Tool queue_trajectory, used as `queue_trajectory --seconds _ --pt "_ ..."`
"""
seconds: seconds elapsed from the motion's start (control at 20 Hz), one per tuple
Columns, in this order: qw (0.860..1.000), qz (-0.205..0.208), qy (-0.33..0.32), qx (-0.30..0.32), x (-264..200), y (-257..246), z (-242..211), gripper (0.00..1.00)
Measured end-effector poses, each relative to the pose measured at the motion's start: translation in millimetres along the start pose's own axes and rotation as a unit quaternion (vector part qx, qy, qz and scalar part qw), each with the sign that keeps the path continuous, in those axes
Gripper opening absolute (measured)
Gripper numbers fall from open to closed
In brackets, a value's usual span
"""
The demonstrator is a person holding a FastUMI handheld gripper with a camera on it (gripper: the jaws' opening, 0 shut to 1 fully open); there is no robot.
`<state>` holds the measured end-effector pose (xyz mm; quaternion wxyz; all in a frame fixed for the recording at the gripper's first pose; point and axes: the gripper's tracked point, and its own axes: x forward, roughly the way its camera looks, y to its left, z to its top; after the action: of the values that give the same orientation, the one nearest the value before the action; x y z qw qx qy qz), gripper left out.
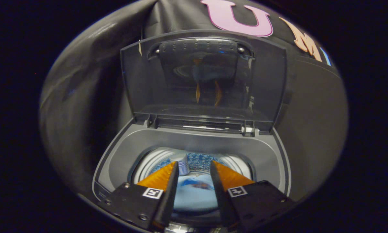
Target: Put the clothes into the washing machine and then close the washing machine lid.
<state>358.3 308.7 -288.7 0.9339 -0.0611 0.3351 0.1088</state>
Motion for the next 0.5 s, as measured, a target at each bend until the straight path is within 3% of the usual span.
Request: queue_trajectory --seconds 0.25,0.5 --pt "1.000 -0.024 -0.011 0.001 -7 -16 10 0.99" --pt "0.998 -0.042 -0.036 0.015 -30 -23 45 0.99"
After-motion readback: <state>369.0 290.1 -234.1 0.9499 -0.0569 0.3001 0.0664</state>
